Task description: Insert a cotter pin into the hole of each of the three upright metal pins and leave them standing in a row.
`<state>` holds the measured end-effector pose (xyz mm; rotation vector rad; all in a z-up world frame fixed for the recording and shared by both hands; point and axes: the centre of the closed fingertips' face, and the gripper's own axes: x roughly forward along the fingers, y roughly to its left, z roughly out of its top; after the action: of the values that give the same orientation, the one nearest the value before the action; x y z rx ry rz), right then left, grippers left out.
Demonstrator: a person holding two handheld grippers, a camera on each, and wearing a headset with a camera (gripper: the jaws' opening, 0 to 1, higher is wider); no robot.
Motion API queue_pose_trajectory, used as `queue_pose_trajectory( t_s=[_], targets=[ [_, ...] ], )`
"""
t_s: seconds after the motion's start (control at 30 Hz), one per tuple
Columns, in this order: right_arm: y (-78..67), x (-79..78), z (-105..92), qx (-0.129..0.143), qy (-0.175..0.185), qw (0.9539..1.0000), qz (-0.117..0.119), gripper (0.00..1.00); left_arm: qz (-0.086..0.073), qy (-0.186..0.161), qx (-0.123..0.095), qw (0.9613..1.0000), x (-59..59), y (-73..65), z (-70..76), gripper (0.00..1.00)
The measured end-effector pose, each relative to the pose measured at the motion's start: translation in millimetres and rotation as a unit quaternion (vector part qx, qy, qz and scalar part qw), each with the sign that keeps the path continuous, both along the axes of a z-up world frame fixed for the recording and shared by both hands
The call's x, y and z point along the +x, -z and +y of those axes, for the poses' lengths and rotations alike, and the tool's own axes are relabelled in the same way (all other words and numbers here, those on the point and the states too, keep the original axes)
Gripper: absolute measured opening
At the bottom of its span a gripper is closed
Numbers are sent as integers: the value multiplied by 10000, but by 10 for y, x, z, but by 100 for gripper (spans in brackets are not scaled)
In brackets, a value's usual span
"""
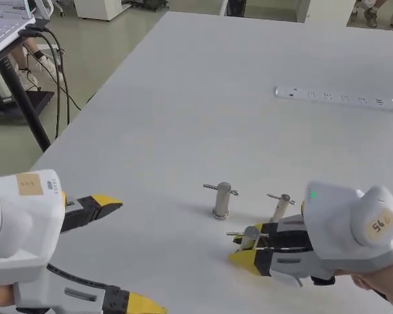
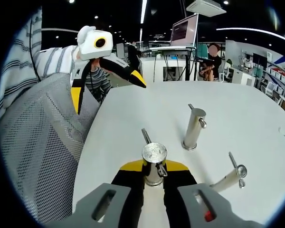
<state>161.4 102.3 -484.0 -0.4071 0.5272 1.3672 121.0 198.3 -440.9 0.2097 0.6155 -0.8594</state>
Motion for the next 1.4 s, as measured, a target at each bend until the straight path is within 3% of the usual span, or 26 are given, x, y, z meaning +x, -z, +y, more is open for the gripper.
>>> queue_pose_trajectory(
  t_s=[0.27,0.67,1.1,1.4],
  targets=[
    [-15,-38,-106,-4,64,10000,-31,9,34,10,-2,10000,-4,-16,-48,98],
    [-202,-15,-432,101,384,9992,-94,9,72,97,20,9999,-6,-13,-112,98],
    [-372,149,-903,45,691,9973,-243,9,91,188,22,9998,65,-34,-191,98],
    [-397,248,-1094,-125,721,9967,-344,9,128,199,-5,9997,91,-15,-232,96]
  ],
)
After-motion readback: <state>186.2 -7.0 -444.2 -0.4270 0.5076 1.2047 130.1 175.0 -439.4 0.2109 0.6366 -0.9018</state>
